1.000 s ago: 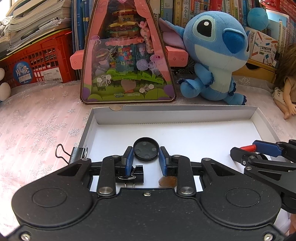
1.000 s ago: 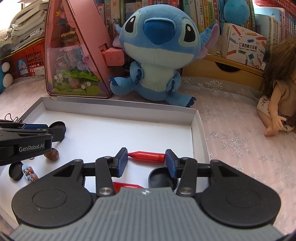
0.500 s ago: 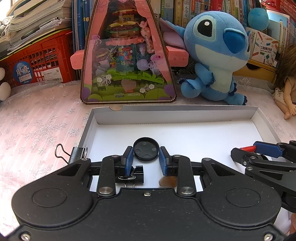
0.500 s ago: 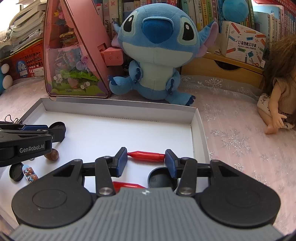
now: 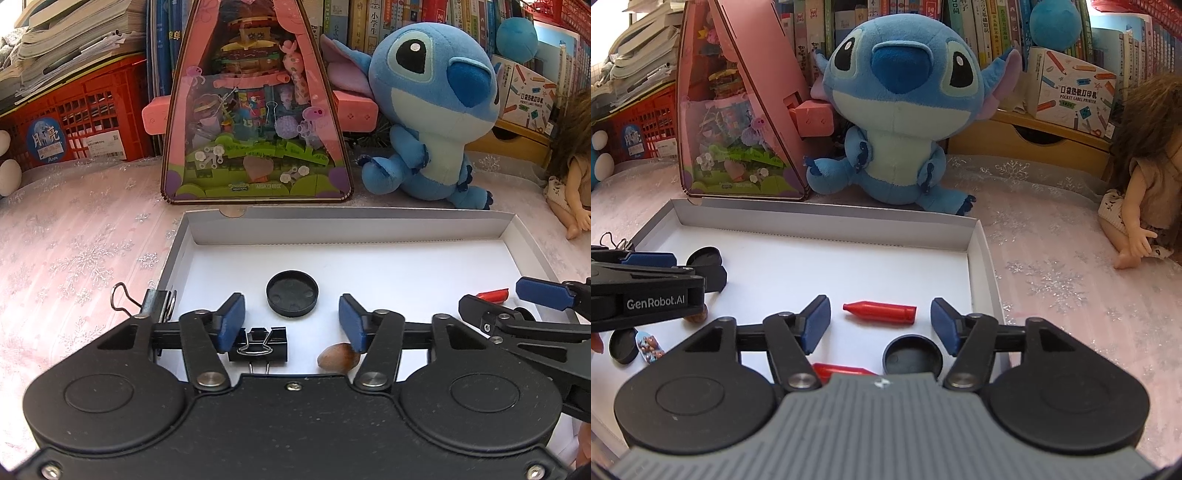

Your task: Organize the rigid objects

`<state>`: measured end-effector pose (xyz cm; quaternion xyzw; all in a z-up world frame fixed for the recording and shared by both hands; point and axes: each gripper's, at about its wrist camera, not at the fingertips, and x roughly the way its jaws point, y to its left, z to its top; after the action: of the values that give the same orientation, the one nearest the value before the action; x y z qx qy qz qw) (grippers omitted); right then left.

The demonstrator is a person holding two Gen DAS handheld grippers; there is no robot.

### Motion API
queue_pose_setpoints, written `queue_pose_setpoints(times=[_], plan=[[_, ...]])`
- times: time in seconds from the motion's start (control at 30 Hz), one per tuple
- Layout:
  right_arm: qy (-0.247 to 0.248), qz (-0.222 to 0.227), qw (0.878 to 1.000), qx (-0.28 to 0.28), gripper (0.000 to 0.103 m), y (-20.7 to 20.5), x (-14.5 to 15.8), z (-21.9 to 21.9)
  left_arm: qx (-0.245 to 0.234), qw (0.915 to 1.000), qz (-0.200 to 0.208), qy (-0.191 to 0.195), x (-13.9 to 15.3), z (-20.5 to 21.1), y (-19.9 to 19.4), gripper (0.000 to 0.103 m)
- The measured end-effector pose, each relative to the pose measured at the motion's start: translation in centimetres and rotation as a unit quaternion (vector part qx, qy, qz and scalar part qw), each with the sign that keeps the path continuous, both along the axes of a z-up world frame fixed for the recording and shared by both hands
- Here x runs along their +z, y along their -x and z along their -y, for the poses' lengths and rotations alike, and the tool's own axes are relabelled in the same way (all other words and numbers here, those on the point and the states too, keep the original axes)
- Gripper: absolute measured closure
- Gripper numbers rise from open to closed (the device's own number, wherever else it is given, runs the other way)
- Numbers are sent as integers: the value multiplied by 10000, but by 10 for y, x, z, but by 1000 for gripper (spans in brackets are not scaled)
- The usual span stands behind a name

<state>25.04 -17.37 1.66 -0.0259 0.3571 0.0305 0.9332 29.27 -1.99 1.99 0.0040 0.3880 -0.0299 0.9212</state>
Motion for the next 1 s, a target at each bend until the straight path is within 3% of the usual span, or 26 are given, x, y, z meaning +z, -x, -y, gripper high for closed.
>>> queue_pose_setpoints(times=[0.1, 0.3, 1.0], plan=[[99, 115, 9999, -51, 22, 4, 1, -1, 44, 10000, -1, 16, 1, -1, 1, 33], [172, 190, 9997, -50, 17, 6, 4, -2, 46, 9999, -5, 97, 4, -3, 5, 25], [135, 277, 9995, -106, 1, 18, 7, 3, 43, 9999, 134, -30, 12, -3, 21, 20]])
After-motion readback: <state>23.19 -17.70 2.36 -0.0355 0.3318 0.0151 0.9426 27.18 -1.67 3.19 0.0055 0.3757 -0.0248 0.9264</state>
